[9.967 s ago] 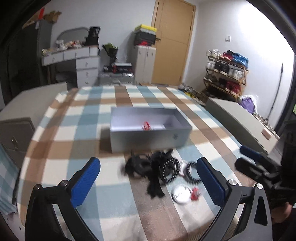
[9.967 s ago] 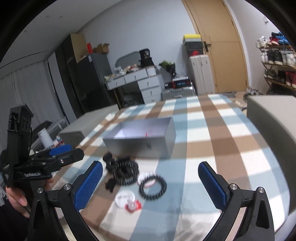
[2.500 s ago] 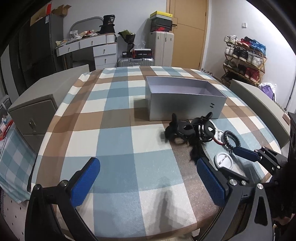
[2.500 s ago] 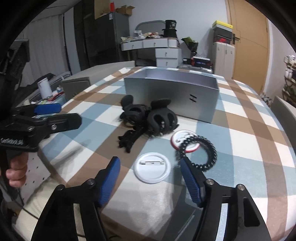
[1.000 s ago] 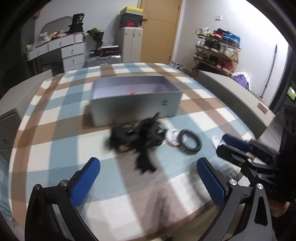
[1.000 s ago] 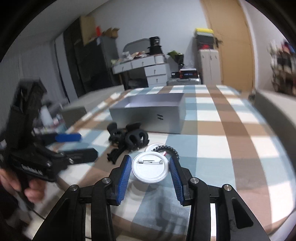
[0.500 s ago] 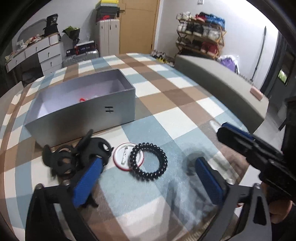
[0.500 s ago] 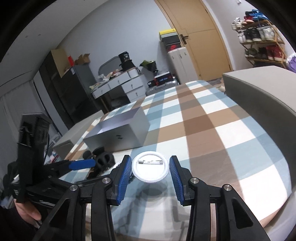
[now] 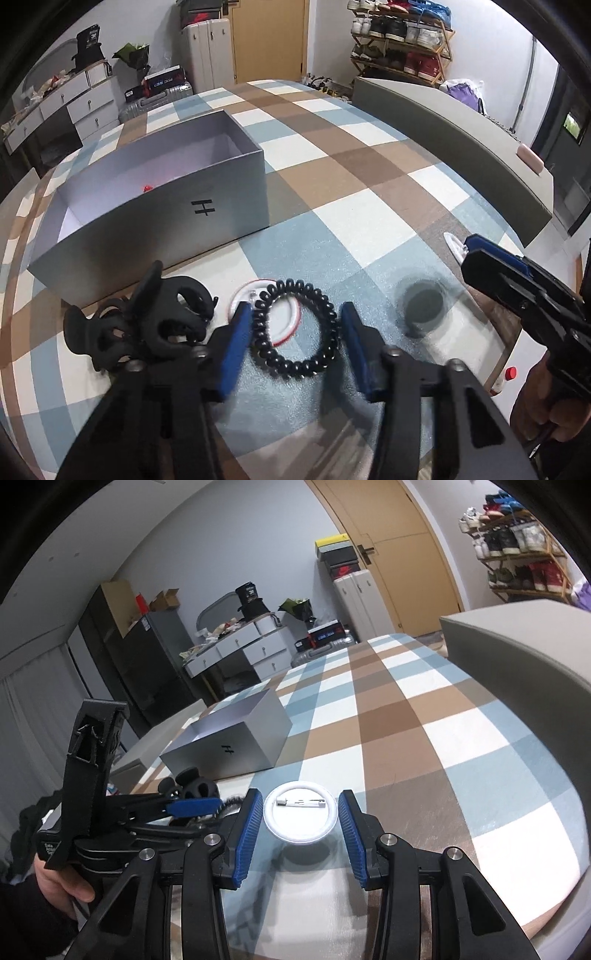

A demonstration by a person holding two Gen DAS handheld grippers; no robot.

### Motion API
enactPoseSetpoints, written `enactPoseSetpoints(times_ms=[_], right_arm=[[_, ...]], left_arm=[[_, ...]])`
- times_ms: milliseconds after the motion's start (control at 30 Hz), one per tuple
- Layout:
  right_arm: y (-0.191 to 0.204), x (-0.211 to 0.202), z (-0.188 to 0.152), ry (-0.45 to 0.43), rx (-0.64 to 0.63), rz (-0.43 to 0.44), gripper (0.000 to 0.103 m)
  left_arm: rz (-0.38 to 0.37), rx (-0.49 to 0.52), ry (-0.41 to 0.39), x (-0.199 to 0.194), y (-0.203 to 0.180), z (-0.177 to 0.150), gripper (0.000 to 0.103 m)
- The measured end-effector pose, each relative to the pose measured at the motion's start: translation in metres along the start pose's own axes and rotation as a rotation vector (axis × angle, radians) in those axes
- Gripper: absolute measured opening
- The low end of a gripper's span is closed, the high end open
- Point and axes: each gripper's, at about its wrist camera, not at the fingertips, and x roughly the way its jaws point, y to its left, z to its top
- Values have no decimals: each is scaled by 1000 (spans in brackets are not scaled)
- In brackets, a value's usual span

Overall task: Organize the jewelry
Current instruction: 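Grasp a black coil hair tie with the left tool while the right tool grasps the white badge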

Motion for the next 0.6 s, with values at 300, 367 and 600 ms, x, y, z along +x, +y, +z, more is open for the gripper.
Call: enactPoseSetpoints(times_ms=[300,367,600], right_arm=[[0,-3,-1,-6,-7,-5,41],[2,-2,-2,0,-21,-10,41],[-2,-3,-3,-8,-10,-9,42]], left_arm=[[35,59,-29,-9,-10,-4,19],[5,50,-4,-8,-8,-3,4],[-56,11,33,-6,-2,-4,4]])
